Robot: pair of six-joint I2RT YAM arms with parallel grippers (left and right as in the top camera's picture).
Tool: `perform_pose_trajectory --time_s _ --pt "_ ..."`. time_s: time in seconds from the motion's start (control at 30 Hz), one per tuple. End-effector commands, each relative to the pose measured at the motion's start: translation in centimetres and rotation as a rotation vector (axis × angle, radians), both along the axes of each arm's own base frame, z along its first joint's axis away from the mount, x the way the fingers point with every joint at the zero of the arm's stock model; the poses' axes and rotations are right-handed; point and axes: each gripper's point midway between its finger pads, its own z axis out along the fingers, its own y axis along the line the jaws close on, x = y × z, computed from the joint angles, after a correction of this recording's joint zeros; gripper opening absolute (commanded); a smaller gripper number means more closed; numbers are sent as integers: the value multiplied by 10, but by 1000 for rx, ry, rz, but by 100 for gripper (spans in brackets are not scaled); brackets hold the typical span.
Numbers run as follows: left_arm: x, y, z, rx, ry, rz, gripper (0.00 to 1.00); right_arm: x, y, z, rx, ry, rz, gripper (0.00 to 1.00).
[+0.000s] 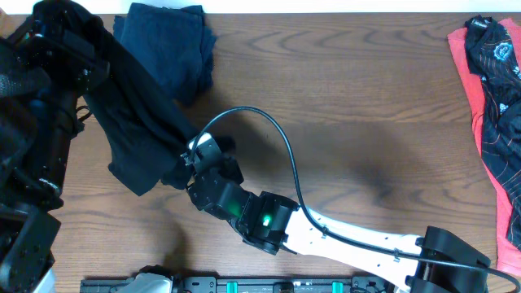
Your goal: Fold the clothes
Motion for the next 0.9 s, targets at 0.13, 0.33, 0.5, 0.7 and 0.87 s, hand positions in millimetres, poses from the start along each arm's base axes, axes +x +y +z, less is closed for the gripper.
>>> perform_pose_trajectory --time_s 0.13,0.33,0.5,0.7,0.87 --pt "-7 4 11 8 -36 14 6 11 -9 12 17 -16 -41 1" --pt "-7 2 10 7 -32 4 6 25 -41 43 27 -77 -164 1" --pt "-9 -10 8 11 -22 -68 6 42 -100 90 52 -113 -285 1" --pt "-15 -10 -25 34 112 -78 6 47 -203 154 156 -78 -387 1" --pt "-20 -14 -51 45 225 -107 6 27 -288 207 246 -110 -487 1"
